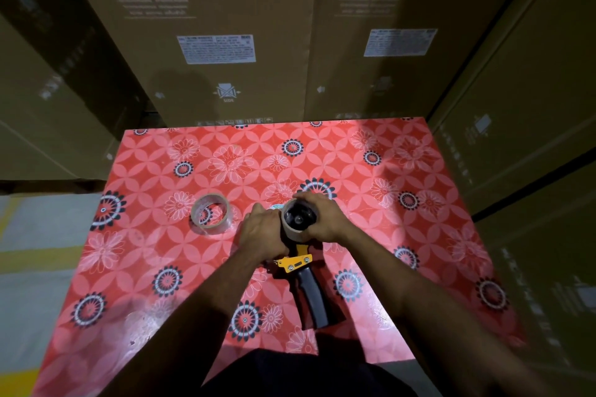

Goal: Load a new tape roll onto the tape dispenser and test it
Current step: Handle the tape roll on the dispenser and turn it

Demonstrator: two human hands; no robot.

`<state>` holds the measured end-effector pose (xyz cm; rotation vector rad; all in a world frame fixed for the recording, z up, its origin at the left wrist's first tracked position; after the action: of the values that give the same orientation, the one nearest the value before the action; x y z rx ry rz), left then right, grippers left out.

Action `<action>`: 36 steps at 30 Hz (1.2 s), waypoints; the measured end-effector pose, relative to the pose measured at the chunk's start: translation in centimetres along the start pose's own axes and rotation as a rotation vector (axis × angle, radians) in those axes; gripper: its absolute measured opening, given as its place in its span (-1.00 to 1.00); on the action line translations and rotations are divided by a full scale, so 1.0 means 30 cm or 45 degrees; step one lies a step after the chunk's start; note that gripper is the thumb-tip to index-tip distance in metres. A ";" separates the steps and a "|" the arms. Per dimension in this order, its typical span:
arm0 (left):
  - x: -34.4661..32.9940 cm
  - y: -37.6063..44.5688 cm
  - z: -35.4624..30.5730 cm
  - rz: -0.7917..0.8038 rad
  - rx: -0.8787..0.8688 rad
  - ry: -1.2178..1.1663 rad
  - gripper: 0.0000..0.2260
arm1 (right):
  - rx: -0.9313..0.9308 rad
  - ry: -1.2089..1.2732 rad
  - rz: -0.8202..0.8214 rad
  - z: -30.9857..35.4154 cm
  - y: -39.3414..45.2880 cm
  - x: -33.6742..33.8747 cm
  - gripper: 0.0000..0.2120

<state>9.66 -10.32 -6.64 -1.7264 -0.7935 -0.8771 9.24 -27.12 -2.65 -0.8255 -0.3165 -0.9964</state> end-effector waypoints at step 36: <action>0.010 -0.007 -0.016 0.010 0.016 0.052 -0.41 | -0.248 0.128 -0.102 0.031 -0.024 0.008 0.05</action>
<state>9.55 -10.70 -6.16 -1.6945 -0.7629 -0.8971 8.88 -26.78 -1.56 -0.9407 -0.1689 -1.1527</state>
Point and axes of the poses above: each hand's wrist, its own y-axis towards the middle knuckle, its own x-axis out of the back of the hand, z = x × y, the point moved 2 cm from there along y, towards the middle knuckle, and after that the axes turned 10 degrees about z, right-handed, at the moved point
